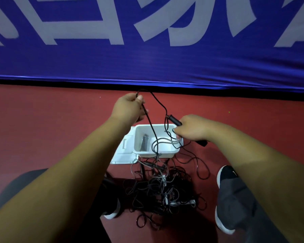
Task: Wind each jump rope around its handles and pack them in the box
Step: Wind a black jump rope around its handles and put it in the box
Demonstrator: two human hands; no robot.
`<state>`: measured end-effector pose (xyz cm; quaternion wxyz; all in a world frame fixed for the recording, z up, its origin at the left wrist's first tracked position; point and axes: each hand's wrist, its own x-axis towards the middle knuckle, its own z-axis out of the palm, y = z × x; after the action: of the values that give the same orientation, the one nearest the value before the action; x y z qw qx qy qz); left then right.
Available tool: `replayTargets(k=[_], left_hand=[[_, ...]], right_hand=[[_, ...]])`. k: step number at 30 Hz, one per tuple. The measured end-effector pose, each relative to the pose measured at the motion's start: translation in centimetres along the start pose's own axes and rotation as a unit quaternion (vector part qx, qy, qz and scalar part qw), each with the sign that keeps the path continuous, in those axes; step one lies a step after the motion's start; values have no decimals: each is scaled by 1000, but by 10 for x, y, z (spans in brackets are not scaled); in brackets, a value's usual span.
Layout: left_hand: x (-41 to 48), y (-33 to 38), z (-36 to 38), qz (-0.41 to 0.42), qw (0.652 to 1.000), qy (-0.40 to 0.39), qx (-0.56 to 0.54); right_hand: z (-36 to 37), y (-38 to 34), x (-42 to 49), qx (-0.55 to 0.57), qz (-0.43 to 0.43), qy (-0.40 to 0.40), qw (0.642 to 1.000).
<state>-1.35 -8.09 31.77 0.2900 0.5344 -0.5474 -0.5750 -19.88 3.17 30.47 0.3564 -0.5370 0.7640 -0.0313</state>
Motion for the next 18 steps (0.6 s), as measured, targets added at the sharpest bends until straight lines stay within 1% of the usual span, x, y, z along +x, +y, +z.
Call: replayTargets(k=[3,5,6,7,8,9,10,11,12,13,15,16,18], left_hand=[[0,7,-8,-38,996,-22,-73],[-5,10,-7,-51,991,-54,-113],[-7,11,-5,-58,986,-68,-139],[-9,12,-2,-66,980,-81,-169],[-10,12,1,-73,973,-90,-198],[-12,13,3,-79,966,-99,-226],[-12,14,4,-84,958,-107,-252],[-12,15,5,-87,950,-113,-278],[-12,15,5,-89,942,-117,-302],[-11,16,4,-93,934,-119,-323],[-8,17,3,-97,922,-116,-357],[-7,17,3,-95,915,-117,-374],[-4,18,2,-74,911,-117,-388]], right_hand=[[3,7,0,-121,34,-55,991],[4,12,1,-142,41,-42,988],[4,13,2,-114,33,-18,993],[3,13,3,-56,19,15,998],[3,12,5,43,2,44,998],[4,9,6,170,-13,56,984],[4,3,5,295,-23,43,954],[5,-1,4,386,-32,12,922],[7,-4,4,429,-44,-24,902],[10,-5,4,433,-57,-55,898],[17,-7,5,409,-85,-95,904],[19,-8,5,412,-90,-100,901],[18,-11,3,459,-83,-82,881]])
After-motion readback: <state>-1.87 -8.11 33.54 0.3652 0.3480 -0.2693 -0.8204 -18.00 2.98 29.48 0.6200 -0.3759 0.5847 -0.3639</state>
